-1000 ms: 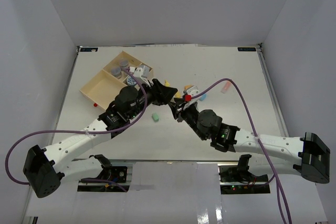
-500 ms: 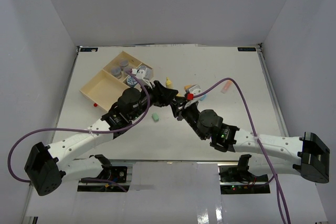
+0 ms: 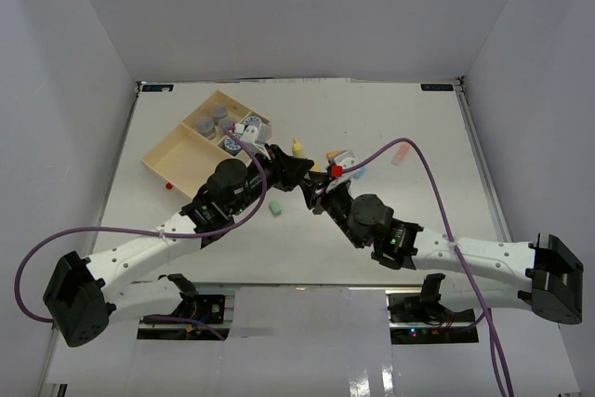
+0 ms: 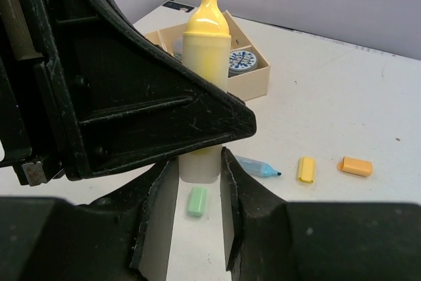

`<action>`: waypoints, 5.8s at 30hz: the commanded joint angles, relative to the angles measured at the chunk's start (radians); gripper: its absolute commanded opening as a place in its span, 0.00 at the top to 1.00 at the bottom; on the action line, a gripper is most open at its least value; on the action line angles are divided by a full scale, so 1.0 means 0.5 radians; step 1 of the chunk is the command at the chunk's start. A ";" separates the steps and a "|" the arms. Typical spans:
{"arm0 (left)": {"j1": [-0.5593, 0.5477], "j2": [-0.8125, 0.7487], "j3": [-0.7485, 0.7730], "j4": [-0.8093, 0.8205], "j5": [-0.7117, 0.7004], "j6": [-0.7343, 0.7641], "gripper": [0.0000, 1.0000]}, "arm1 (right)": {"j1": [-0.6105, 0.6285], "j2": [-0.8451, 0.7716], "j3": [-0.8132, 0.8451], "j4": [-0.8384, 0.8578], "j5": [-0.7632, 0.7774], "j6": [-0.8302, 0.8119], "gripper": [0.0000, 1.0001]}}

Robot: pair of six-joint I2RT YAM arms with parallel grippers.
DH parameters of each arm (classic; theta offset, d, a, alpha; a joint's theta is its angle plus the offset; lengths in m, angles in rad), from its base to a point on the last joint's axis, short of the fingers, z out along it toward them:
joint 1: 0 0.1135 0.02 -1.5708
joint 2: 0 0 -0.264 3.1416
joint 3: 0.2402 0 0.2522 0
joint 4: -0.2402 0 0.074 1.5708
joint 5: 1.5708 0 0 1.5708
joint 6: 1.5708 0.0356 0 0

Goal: Sort the stationery into containers
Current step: Pick up the pen from the center of the board, then pick up the pen cap from the center of the board, then close the pen cap on the pen.

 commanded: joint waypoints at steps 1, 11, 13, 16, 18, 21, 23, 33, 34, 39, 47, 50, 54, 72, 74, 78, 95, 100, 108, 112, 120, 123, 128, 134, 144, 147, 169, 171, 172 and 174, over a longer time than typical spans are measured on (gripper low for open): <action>-0.008 -0.056 -0.018 0.057 0.021 0.051 0.76 | 0.009 -0.006 -0.015 0.084 0.016 0.045 0.77; -0.005 -0.080 0.025 -0.077 -0.065 0.177 0.88 | 0.009 -0.138 -0.159 -0.197 0.016 0.155 0.19; 0.001 -0.086 0.034 -0.102 -0.099 0.223 0.90 | 0.006 -0.175 -0.196 -0.308 -0.003 0.174 0.11; 0.019 -0.095 0.071 -0.176 -0.111 0.315 0.91 | 0.009 -0.288 -0.255 -0.486 0.000 0.235 0.00; 0.047 -0.095 0.123 -0.280 -0.099 0.376 0.92 | 0.003 -0.344 -0.292 -0.566 0.028 0.287 0.05; 0.160 -0.105 0.193 -0.439 0.014 0.523 0.94 | -0.025 -0.439 -0.283 -0.713 0.062 0.263 0.09; 0.334 -0.102 0.237 -0.571 0.231 0.618 0.94 | -0.083 -0.479 -0.261 -0.784 0.092 0.226 0.10; 0.789 -0.120 0.262 -0.903 0.818 0.944 0.96 | -0.844 0.191 0.487 -1.449 -0.637 0.156 0.06; 0.792 -0.132 0.201 -0.891 0.846 0.944 0.97 | -0.875 0.281 0.646 -1.495 -0.665 0.162 0.04; 0.798 -0.261 0.068 -0.887 0.993 1.027 0.98 | -0.988 0.787 0.999 -1.582 -0.761 0.192 0.05; 0.805 -0.420 -0.024 -0.857 1.113 1.098 0.98 | -1.056 1.542 1.634 -1.836 -0.905 0.137 0.21; 0.805 -0.454 -0.052 -0.835 1.058 1.091 0.98 | -1.065 1.702 1.775 -1.882 -0.908 0.140 0.23; 0.805 -0.433 -0.042 -0.854 0.984 1.088 0.97 | -1.099 1.877 1.911 -1.928 -0.911 0.146 0.33; 0.805 -0.415 -0.039 -0.860 1.018 1.079 0.95 | -1.117 2.175 2.095 -2.088 -0.908 0.232 0.46; 0.805 -0.411 -0.039 -0.860 1.018 1.079 0.94 | -1.120 2.187 2.095 -2.088 -0.905 0.229 0.48; 0.805 -0.405 -0.039 -0.863 1.018 1.079 0.94 | -1.120 2.206 2.095 -2.088 -0.899 0.229 0.50; 0.805 -0.402 -0.021 -0.774 1.155 1.048 0.91 | -1.102 1.694 1.856 -2.033 -0.779 0.260 0.81; 0.805 -0.268 0.123 -0.725 1.251 1.009 0.90 | -1.025 1.121 1.654 -1.883 -0.672 0.263 0.82; 0.749 -0.037 0.427 -0.639 1.291 1.039 0.90 | -0.912 0.503 1.427 -1.401 -0.635 0.324 0.91; 0.728 -0.016 0.348 -0.507 1.275 1.012 0.90 | -0.747 0.368 1.393 -1.205 -0.568 0.336 0.91; 0.725 -0.160 0.133 -0.354 1.214 0.978 0.89 | -0.443 0.423 1.307 -0.748 -0.285 0.315 0.91; 0.725 -0.184 0.090 -0.323 1.217 0.956 0.89 | -0.369 0.454 1.264 -0.579 -0.236 0.284 0.91; 0.725 -0.203 0.065 -0.323 1.174 0.975 0.89 | -0.289 0.518 1.279 -0.502 -0.181 0.272 0.91; 0.725 -0.252 0.047 -0.326 1.119 0.993 0.89 | -0.240 0.576 1.291 -0.486 -0.159 0.260 0.92; 0.725 -0.252 0.044 -0.326 1.128 0.978 0.89 | -0.206 0.610 1.178 -0.324 -0.132 0.244 0.92; 0.725 -0.258 0.044 -0.320 1.110 0.969 0.89 | -0.191 0.601 1.144 -0.287 -0.125 0.241 0.92; 0.725 -0.335 -0.058 -0.148 1.009 0.797 0.89 | -0.080 0.552 0.776 0.133 0.108 0.125 0.91; 0.725 -0.332 -0.061 -0.133 1.005 0.785 0.89 | -0.077 0.543 0.755 0.173 0.105 0.113 0.91; 0.725 -0.332 -0.064 -0.130 1.005 0.782 0.89 | -0.077 0.546 0.748 0.182 0.108 0.113 0.90; 0.725 -0.335 -0.082 -0.096 1.012 0.757 0.89 | -0.071 0.543 0.733 0.201 0.089 0.113 0.87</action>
